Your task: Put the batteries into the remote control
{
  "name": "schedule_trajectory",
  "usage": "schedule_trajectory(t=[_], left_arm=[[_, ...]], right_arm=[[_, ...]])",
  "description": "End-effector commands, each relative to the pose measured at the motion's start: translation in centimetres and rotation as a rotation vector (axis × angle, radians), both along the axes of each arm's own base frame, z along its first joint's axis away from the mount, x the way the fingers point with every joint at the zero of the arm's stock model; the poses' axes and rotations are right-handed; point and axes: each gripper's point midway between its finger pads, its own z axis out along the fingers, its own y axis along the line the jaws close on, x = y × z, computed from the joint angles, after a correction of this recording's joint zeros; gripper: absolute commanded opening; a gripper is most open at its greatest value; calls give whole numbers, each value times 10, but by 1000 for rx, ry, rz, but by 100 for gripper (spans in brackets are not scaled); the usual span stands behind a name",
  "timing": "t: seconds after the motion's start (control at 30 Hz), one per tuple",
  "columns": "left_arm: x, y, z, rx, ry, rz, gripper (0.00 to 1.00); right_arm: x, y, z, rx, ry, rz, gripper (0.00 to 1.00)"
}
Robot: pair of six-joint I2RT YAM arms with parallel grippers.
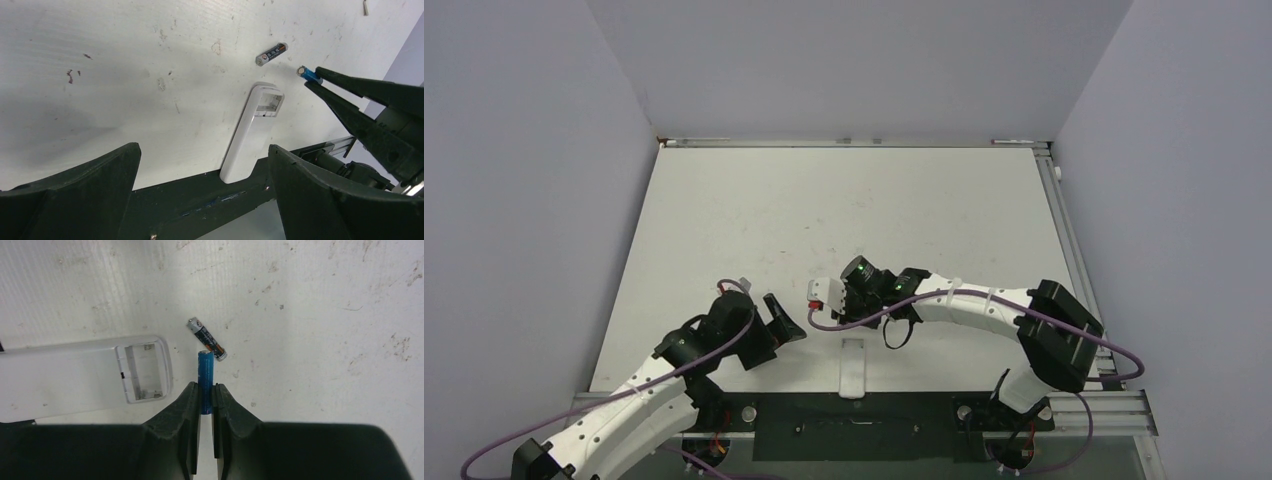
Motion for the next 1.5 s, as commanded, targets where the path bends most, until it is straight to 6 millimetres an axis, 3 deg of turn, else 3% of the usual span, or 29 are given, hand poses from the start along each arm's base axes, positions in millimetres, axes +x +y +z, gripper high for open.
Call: schedule_trajectory(t=[0.0,0.23,0.67,1.47], left_arm=[[13,-22,8,-76,-55,-60,98],[17,-35,-1,-85,-25,-104,100],[17,-38,-6,-86,-15,-119,100],[14,-36,-9,-91,-14,-121,100]], right_arm=[[-7,-5,12,0,-42,-63,8],[-22,-15,0,-42,-25,-102,8],[-40,-9,-11,-58,8,-87,8],[-42,1,-19,-95,21,-79,9]])
